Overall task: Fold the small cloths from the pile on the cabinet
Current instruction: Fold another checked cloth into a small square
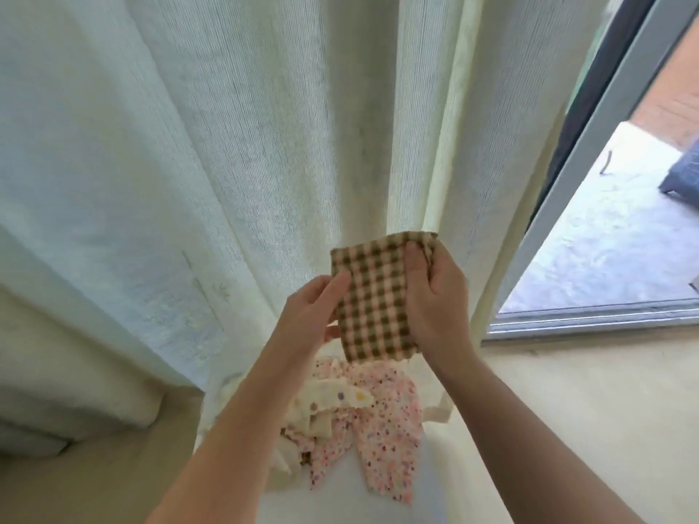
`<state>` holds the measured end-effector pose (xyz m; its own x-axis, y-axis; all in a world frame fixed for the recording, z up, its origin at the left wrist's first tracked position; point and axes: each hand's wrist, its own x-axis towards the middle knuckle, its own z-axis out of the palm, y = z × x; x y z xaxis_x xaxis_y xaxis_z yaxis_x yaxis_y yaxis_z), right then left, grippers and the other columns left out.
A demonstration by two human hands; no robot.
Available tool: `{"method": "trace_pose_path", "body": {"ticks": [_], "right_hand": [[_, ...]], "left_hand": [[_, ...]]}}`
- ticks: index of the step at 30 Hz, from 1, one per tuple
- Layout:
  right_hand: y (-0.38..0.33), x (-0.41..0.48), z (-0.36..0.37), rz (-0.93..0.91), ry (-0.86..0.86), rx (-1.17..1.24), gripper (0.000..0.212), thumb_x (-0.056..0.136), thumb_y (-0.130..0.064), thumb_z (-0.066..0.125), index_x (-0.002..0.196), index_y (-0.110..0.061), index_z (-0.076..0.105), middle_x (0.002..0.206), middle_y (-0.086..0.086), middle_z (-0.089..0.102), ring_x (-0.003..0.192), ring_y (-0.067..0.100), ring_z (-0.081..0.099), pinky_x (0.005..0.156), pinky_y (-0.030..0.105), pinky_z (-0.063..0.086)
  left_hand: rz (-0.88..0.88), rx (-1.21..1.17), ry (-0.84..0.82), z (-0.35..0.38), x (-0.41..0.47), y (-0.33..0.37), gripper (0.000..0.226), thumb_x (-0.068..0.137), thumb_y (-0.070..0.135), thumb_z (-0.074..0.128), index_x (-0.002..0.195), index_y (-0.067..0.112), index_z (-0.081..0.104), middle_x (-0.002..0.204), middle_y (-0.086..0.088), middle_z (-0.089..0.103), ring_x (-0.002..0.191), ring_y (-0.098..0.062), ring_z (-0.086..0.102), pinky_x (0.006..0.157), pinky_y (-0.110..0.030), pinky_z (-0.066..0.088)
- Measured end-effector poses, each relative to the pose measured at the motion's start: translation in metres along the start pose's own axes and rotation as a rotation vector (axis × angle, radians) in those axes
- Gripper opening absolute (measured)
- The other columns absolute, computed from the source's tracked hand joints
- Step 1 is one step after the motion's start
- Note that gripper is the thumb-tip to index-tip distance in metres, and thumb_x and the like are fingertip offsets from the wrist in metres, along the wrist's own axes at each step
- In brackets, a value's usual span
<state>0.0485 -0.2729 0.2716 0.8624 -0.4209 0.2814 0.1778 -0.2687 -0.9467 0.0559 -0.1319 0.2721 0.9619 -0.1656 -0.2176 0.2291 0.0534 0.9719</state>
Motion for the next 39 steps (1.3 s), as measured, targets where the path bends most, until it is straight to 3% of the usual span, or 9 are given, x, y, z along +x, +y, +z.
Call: {"method": "trace_pose_path", "body": {"ticks": [6, 10, 14, 18, 21, 27, 31, 35, 39], "right_hand": [[-0.106, 0.019, -0.051, 0.109, -0.064, -0.033, 0.039, 0.101, -0.035, 0.047, 0.079, -0.007, 0.061, 0.066, 0.000, 0.054, 0.057, 0.004, 0.046, 0.055, 0.023, 0.042], [-0.143, 0.018, -0.100, 0.216, -0.123, 0.006, 0.034, 0.100, -0.033, 0.050, 0.081, -0.011, 0.067, 0.069, -0.004, 0.059, 0.059, -0.001, 0.051, 0.057, 0.018, 0.043], [-0.159, 0.000, -0.153, 0.112, -0.106, -0.062, 0.035, 0.102, -0.027, 0.048, 0.071, -0.012, 0.056, 0.063, -0.004, 0.050, 0.057, 0.004, 0.043, 0.057, 0.024, 0.038], [-0.160, -0.005, -0.220, 0.156, -0.120, -0.043, 0.033, 0.102, -0.032, 0.047, 0.083, -0.011, 0.064, 0.069, -0.005, 0.058, 0.066, 0.007, 0.052, 0.066, 0.030, 0.046], [-0.157, 0.001, -0.270, 0.260, -0.127, 0.081, 0.026, 0.101, -0.033, 0.051, 0.090, -0.018, 0.070, 0.084, -0.003, 0.069, 0.073, 0.000, 0.060, 0.070, 0.018, 0.049], [-0.137, 0.033, -0.370, 0.313, 0.038, 0.089, 0.026, 0.102, -0.035, 0.047, 0.093, -0.023, 0.068, 0.090, -0.005, 0.071, 0.089, 0.012, 0.066, 0.085, 0.034, 0.055], [-0.114, 0.062, -0.445, 0.425, 0.010, 0.134, 0.028, 0.099, -0.040, 0.052, 0.094, -0.017, 0.067, 0.095, 0.003, 0.073, 0.091, 0.018, 0.069, 0.084, 0.039, 0.058], [-0.081, 0.100, -0.532, 0.275, 0.072, -0.151, 0.032, 0.101, -0.033, 0.050, 0.085, -0.007, 0.059, 0.077, 0.002, 0.065, 0.072, 0.018, 0.060, 0.067, 0.034, 0.049], [-0.058, 0.150, -0.649, 0.229, 0.136, -0.325, 0.032, 0.102, -0.033, 0.047, 0.082, -0.009, 0.055, 0.072, -0.001, 0.058, 0.071, 0.019, 0.053, 0.064, 0.032, 0.041]], "left_hand": [[0.031, 0.008, 0.164, 0.037, -0.040, 0.116, 0.018, 0.093, 0.032, 0.061, 0.090, 0.018, 0.072, 0.086, 0.006, 0.075, 0.081, -0.009, 0.070, 0.066, -0.020, 0.052], [0.099, 0.127, 0.210, 0.069, -0.074, 0.152, 0.018, 0.096, 0.026, 0.056, 0.089, 0.016, 0.069, 0.082, 0.005, 0.070, 0.079, -0.009, 0.066, 0.070, -0.026, 0.052], [0.162, 0.208, 0.310, 0.122, -0.112, 0.158, 0.031, 0.102, 0.027, 0.043, 0.085, 0.010, 0.062, 0.077, 0.001, 0.061, 0.074, -0.013, 0.058, 0.069, -0.030, 0.051], [0.111, 0.142, 0.328, 0.184, -0.140, 0.154, 0.043, 0.102, 0.042, 0.038, 0.074, 0.013, 0.052, 0.068, -0.002, 0.050, 0.065, -0.014, 0.052, 0.062, -0.027, 0.047], [0.186, 0.197, 0.329, 0.229, -0.147, 0.153, 0.042, 0.102, 0.037, 0.041, 0.078, 0.008, 0.059, 0.072, -0.006, 0.053, 0.065, -0.012, 0.053, 0.055, -0.014, 0.046], [0.073, 0.092, 0.035, 0.332, -0.139, 0.149, 0.013, 0.092, 0.031, 0.063, 0.094, 0.019, 0.069, 0.088, 0.005, 0.074, 0.084, -0.011, 0.071, 0.067, -0.022, 0.055], [0.192, 0.130, 0.061, 0.419, -0.125, 0.131, 0.012, 0.097, 0.021, 0.058, 0.088, 0.023, 0.067, 0.082, 0.008, 0.073, 0.080, -0.010, 0.069, 0.066, -0.021, 0.053], [0.385, 0.240, 0.139, 0.530, -0.113, 0.111, 0.013, 0.097, 0.024, 0.057, 0.087, 0.026, 0.064, 0.072, 0.013, 0.066, 0.066, 0.002, 0.058, 0.063, -0.014, 0.045], [0.331, 0.204, 0.088, 0.650, -0.099, 0.110, 0.019, 0.094, 0.030, 0.063, 0.081, 0.016, 0.065, 0.065, 0.007, 0.064, 0.056, 0.000, 0.056, 0.054, -0.017, 0.046]]}}
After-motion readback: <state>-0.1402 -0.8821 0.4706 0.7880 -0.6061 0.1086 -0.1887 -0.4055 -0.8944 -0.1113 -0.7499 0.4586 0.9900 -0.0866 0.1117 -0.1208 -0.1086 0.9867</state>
